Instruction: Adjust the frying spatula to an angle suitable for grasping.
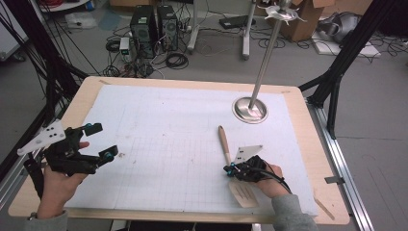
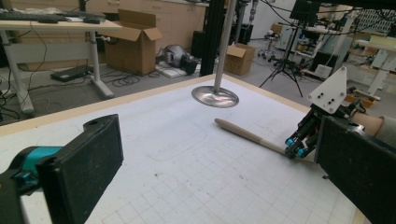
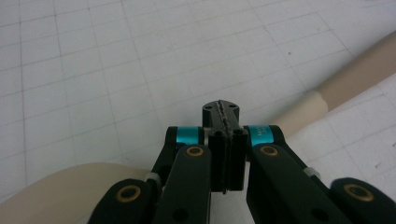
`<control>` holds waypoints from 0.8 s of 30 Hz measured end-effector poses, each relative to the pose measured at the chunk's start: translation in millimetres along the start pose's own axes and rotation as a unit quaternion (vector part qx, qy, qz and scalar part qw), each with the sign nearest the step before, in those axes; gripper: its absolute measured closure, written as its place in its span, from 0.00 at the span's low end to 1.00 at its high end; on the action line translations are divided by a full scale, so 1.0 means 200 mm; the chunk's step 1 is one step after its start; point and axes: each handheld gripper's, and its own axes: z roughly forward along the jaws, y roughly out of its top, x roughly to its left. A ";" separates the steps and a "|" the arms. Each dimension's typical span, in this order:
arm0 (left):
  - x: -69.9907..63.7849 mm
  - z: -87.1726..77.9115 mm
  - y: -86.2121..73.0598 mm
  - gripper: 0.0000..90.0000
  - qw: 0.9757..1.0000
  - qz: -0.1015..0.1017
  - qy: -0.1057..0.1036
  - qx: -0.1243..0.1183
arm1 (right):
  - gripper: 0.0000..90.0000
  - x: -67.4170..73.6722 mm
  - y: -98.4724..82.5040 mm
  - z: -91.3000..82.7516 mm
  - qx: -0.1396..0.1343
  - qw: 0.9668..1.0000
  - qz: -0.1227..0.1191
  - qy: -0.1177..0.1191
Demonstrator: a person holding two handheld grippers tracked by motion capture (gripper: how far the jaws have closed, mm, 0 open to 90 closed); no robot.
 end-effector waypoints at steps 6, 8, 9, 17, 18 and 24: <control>0.00 -0.01 0.00 0.02 1.000 0.000 0.001 -0.001 | 1.00 -0.01 -0.03 -0.02 -0.004 1.000 0.002 -0.001; 0.00 -0.01 0.00 0.02 1.000 0.000 0.002 -0.001 | 1.00 -0.01 -0.04 -0.03 -0.004 1.000 0.003 0.001; 0.00 -0.01 0.00 0.02 1.000 0.000 0.002 -0.001 | 1.00 -0.01 -0.04 -0.04 -0.003 1.000 0.001 0.000; 0.00 -0.01 0.00 0.02 1.000 0.001 0.001 -0.001 | 1.00 -0.03 -0.09 -0.09 0.001 1.000 0.001 -0.002; 0.00 -0.01 0.00 0.02 1.000 0.000 0.002 -0.001 | 1.00 -0.03 -0.10 -0.09 0.001 1.000 0.002 -0.004; -0.01 0.00 0.00 0.02 1.000 0.001 0.001 0.000 | 1.00 -0.04 -0.13 -0.12 0.002 1.000 0.006 -0.007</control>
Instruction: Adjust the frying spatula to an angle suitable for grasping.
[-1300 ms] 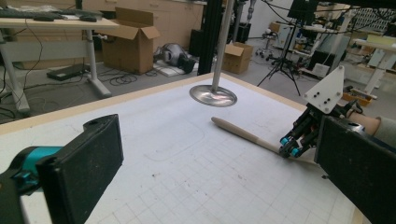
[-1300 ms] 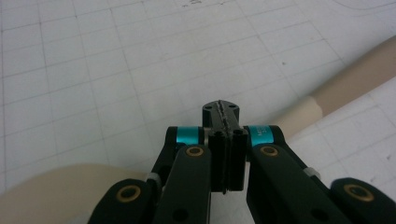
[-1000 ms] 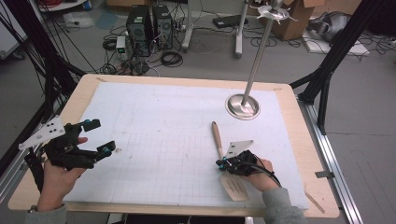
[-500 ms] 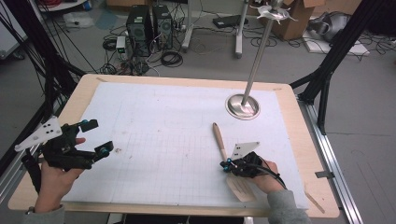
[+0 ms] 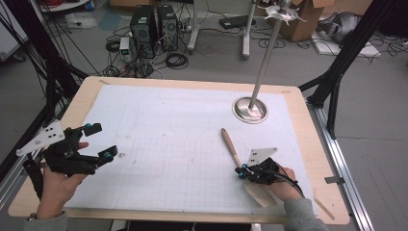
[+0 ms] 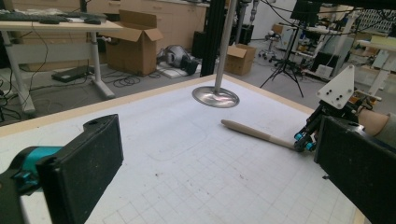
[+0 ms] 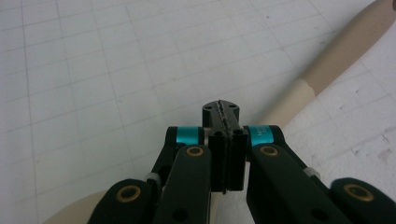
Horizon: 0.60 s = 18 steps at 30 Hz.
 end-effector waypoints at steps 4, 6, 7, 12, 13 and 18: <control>0.00 0.00 0.00 0.02 1.000 0.001 -0.001 0.001 | 1.00 -0.01 -0.02 -0.02 0.001 1.000 -0.001 -0.004; 0.00 0.00 0.00 0.02 1.000 -0.001 -0.001 0.001 | 1.00 -0.01 -0.03 -0.02 0.002 1.000 0.000 -0.007; 0.00 0.00 0.00 0.02 1.000 0.000 -0.001 0.001 | 1.00 -0.01 -0.03 -0.03 0.003 1.000 0.000 -0.008; 0.00 0.01 0.00 0.02 1.000 -0.001 -0.002 0.002 | 1.00 -0.03 -0.06 -0.06 0.005 1.000 0.005 -0.017; 0.00 0.01 0.00 0.02 1.000 -0.001 -0.002 0.002 | 1.00 -0.03 -0.06 -0.06 0.005 1.000 0.008 -0.017; 0.00 0.02 -0.01 0.02 1.000 -0.002 -0.003 0.003 | 1.00 -0.05 -0.10 -0.09 0.004 1.000 0.016 -0.023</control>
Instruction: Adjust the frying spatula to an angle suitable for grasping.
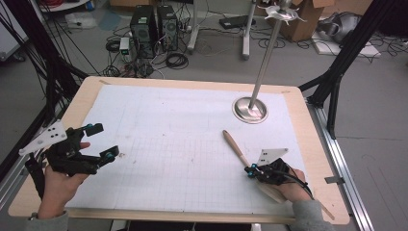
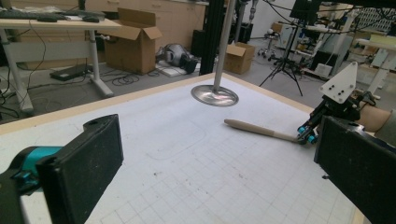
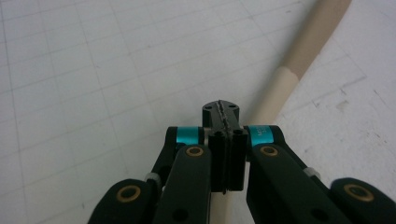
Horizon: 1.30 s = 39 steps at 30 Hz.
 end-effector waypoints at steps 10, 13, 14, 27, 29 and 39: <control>0.00 0.00 0.00 0.02 1.000 0.000 0.001 0.000 | 1.00 -0.03 -0.04 -0.03 -0.004 1.000 0.016 -0.004; 0.00 0.00 0.00 0.02 1.000 0.000 0.001 0.000 | 1.00 -0.02 -0.03 -0.03 0.001 1.000 0.017 -0.005; 0.00 0.00 0.00 0.02 1.000 0.001 0.001 0.000 | 1.00 -0.02 -0.02 -0.02 0.004 1.000 0.015 -0.008; 0.01 0.01 0.00 0.02 1.000 0.000 -0.002 0.001 | 1.00 -0.09 0.10 -0.03 -0.061 0.993 0.091 -0.047; 0.01 0.01 0.00 0.02 1.000 -0.002 -0.002 -0.001 | 1.00 -0.11 0.11 -0.03 -0.062 0.991 0.106 -0.054; 0.01 0.02 0.00 0.02 1.000 -0.001 -0.001 0.003 | 1.00 -0.18 0.10 0.05 -0.044 0.985 0.145 -0.087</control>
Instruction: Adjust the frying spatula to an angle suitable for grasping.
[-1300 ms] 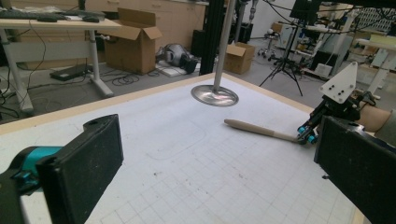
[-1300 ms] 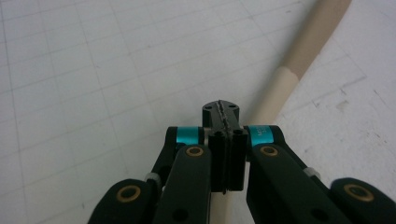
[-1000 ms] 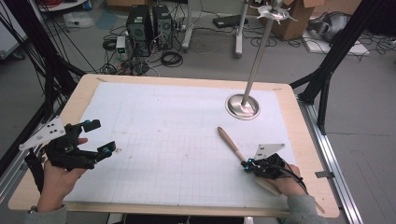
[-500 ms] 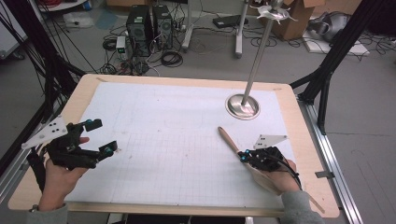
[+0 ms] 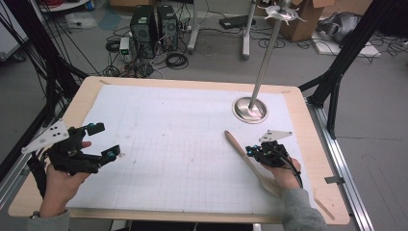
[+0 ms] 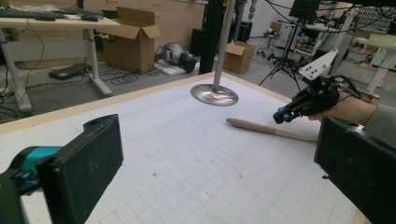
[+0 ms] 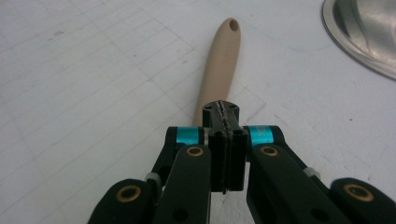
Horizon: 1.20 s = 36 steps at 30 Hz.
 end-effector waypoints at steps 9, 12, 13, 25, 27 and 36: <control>0.01 -0.01 0.00 0.02 1.000 -0.002 0.001 -0.003 | 1.00 -0.02 0.01 0.08 0.019 1.000 0.025 -0.004; 0.01 -0.01 0.00 0.02 1.000 -0.002 0.000 -0.004 | 1.00 -0.01 0.01 0.08 0.019 1.000 0.017 0.003; 0.01 -0.01 0.00 0.02 1.000 0.000 0.000 -0.002 | 1.00 0.00 0.01 0.08 0.018 1.000 0.017 0.007; 0.00 0.00 0.00 0.02 1.000 -0.001 0.000 0.001 | 1.00 0.02 0.01 0.09 0.014 0.999 -0.022 0.026; 0.00 -0.01 0.00 0.02 1.000 0.000 0.000 0.001 | 1.00 0.02 0.02 0.08 0.005 1.000 -0.023 0.019; 0.01 -0.01 0.00 0.02 1.000 0.001 0.001 0.001 | 1.00 0.00 0.01 -0.06 -0.030 0.999 0.010 0.014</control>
